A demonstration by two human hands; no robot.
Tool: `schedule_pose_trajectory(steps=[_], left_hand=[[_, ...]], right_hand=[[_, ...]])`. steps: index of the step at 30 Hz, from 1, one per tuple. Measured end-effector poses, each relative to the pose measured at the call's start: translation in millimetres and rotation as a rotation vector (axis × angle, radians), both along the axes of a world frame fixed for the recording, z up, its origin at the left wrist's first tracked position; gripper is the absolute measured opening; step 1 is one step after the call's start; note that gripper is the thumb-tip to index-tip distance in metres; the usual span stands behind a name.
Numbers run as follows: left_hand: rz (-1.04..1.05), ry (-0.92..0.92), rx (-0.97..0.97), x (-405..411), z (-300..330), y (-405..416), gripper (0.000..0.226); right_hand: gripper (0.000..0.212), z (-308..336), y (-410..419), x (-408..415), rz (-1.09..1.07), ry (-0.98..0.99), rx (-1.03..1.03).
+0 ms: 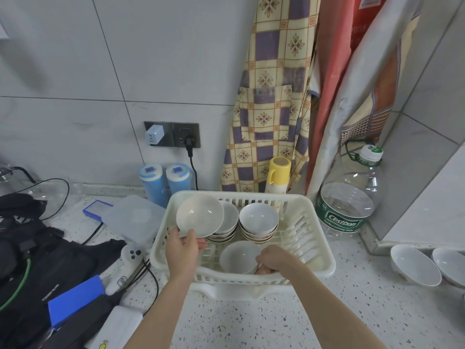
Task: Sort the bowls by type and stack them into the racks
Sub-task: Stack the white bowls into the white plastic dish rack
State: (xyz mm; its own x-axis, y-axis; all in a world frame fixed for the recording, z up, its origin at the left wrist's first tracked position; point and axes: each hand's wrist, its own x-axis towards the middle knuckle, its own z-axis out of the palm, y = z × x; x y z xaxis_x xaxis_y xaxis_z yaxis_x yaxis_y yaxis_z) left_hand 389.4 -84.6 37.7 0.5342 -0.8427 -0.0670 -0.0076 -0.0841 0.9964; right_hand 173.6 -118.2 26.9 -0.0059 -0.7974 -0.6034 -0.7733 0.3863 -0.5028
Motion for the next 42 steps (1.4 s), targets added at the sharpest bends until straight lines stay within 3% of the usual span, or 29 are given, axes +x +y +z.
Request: schedule_pose_trajectory(steps=[4,10,13,17,19,23,27,42], left_hand=[[-0.061,0.04,-0.015,2,3,4,0.023],[-0.192,0.014,0.069,6,8,7,0.022],[-0.323,-0.053,0.161,8,9,6,0.022],[-0.479,-0.126,0.264,12,10,4,0.02],[-0.55,-0.167,0.335,9,13,-2,0.018],[-0.718,-0.219,0.454,3,17,-8,0.018],[-0.735,-0.255,0.46,2,16,-8,0.022],[-0.746,-0.312,0.682,-6,3,-28,0.014]], right_hand=[[0.026,1,2,1,0.179,0.128,-0.028],[0.029,-4,10,3,0.097,0.232,-0.122],[0.041,4,19,7,0.004,0.337,-0.34],[0.045,8,29,5,-0.16,0.134,-0.517],[0.051,13,30,2,-0.211,-0.06,-0.477],[0.043,19,30,-4,-0.258,-0.393,-0.359],[0.034,16,30,-6,-0.091,-0.338,-0.349],[0.034,11,21,-2,-0.041,-0.198,-0.234]])
